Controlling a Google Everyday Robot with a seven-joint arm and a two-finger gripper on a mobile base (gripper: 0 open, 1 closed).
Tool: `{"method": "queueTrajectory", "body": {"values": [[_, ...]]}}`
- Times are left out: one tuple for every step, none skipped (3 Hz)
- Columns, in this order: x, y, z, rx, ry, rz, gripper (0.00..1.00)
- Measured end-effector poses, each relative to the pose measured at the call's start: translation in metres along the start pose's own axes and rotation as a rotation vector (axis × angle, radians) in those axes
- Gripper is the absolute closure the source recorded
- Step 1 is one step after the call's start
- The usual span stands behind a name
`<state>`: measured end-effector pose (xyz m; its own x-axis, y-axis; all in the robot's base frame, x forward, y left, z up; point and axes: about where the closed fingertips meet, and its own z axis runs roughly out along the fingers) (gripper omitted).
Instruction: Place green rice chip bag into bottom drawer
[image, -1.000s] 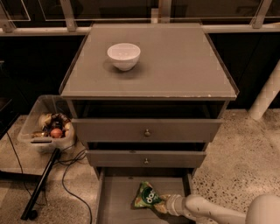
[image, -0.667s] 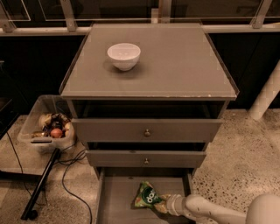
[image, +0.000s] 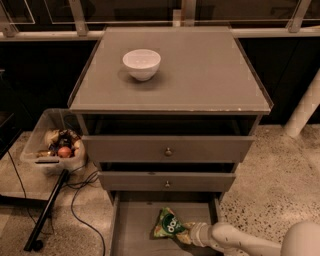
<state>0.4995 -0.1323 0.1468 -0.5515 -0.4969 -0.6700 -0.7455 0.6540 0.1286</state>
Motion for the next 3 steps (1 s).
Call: {"method": "queueTrajectory", "body": {"values": [[0.0000, 0.0000, 0.0000, 0.000, 0.000, 0.000, 0.13], [0.0000, 0.0001, 0.0000, 0.000, 0.000, 0.000, 0.00], [0.0000, 0.0001, 0.0001, 0.000, 0.000, 0.000, 0.00]]}}
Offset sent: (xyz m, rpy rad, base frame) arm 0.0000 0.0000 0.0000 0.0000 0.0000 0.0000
